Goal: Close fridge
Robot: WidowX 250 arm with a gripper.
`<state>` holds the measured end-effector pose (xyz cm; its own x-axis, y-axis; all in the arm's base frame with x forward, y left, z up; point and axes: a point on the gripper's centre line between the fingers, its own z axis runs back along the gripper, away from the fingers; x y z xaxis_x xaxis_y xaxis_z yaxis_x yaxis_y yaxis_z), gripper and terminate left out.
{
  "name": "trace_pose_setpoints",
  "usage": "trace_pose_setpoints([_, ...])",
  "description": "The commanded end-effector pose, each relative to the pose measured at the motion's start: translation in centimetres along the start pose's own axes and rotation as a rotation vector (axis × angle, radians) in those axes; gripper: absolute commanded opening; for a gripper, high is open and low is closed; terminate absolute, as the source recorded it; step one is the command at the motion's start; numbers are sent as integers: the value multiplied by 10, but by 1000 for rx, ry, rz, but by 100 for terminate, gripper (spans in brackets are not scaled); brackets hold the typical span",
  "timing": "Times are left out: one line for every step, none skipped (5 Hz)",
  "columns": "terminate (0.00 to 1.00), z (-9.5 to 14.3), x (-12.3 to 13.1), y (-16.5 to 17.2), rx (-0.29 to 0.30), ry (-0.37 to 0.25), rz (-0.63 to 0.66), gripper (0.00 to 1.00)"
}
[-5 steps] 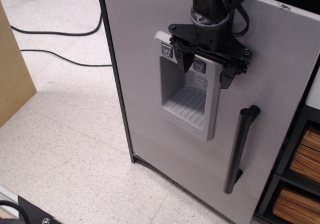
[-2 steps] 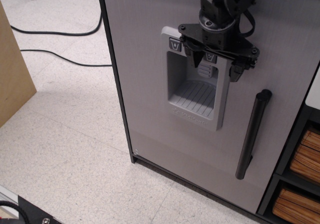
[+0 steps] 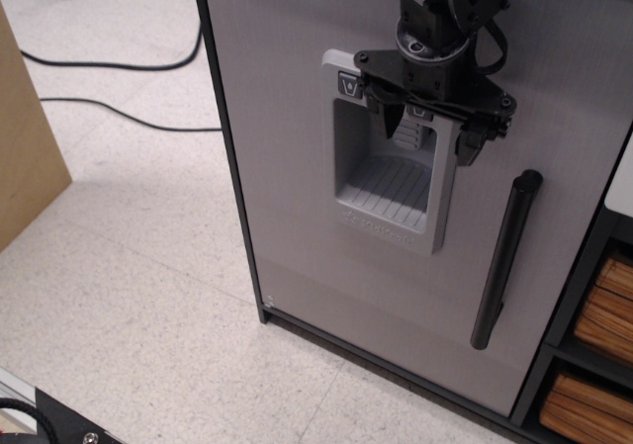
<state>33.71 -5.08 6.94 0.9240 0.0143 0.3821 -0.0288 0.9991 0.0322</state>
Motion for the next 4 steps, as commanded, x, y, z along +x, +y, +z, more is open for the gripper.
trace_pose_setpoints([0, 62, -37, 17, -8, 85, 12, 100])
trace_pose_setpoints([0, 62, -37, 17, -8, 85, 12, 100])
trace_pose_setpoints([0, 62, -37, 17, -8, 85, 12, 100])
trace_pose_setpoints([100, 62, -37, 17, -8, 85, 12, 100])
